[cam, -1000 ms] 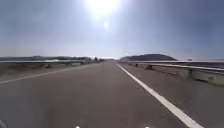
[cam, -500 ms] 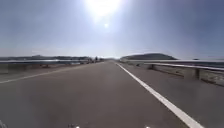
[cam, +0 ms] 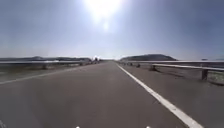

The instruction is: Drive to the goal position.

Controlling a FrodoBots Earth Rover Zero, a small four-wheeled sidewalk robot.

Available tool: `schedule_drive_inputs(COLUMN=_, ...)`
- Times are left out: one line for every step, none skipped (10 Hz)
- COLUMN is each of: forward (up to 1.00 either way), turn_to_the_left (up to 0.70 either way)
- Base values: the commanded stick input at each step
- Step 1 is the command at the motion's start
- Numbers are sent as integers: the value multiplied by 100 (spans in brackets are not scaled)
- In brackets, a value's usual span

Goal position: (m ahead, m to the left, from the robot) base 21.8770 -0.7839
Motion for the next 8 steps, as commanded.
schedule_drive_inputs(forward=70, turn_to_the_left=0)
schedule_drive_inputs(forward=70, turn_to_the_left=0)
schedule_drive_inputs(forward=70, turn_to_the_left=0)
schedule_drive_inputs(forward=70, turn_to_the_left=0)
schedule_drive_inputs(forward=70, turn_to_the_left=0)
schedule_drive_inputs(forward=70, turn_to_the_left=0)
schedule_drive_inputs(forward=70, turn_to_the_left=0)
schedule_drive_inputs(forward=70, turn_to_the_left=0)
